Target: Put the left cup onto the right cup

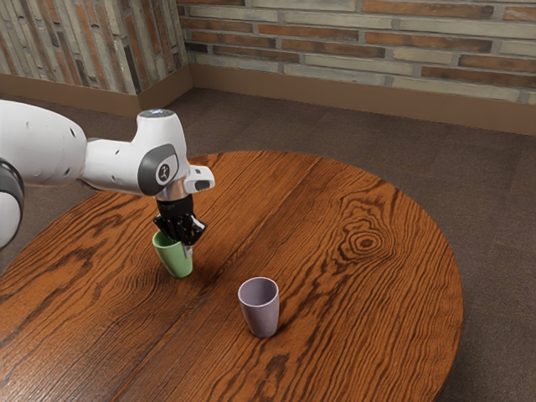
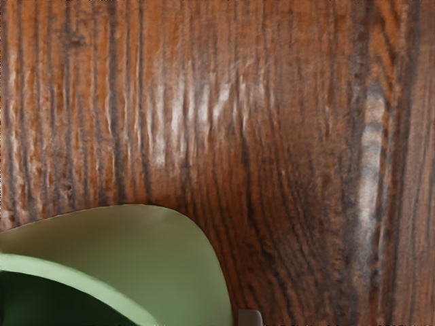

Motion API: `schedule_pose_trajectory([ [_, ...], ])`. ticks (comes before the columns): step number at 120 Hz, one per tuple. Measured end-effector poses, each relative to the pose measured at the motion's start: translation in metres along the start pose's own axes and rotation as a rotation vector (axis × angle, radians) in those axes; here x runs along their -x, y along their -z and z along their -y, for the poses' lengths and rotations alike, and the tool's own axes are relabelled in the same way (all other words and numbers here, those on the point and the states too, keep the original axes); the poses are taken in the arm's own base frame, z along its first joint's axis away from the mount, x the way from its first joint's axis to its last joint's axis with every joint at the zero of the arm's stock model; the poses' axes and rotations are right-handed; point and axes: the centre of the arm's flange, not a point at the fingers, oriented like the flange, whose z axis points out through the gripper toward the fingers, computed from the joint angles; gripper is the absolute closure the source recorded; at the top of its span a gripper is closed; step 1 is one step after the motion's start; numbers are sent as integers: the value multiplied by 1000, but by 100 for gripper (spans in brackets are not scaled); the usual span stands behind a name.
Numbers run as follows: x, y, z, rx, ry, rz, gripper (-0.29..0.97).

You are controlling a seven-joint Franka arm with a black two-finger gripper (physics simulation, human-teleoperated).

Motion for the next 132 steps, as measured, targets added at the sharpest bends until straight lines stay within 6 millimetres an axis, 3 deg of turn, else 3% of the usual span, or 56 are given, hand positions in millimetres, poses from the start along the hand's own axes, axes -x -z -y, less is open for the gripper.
schedule_pose_trajectory([
  [39,0,14,-4,-5,-5,-9,78],
  [53,3,27,-16,-13,-25,-9,78],
  [82,24,86,-71,-21,-103,-22,78],
  [115,47,110,-143,-29,-191,-17,78],
  [132,58,122,-166,-36,-216,-30,78],
])
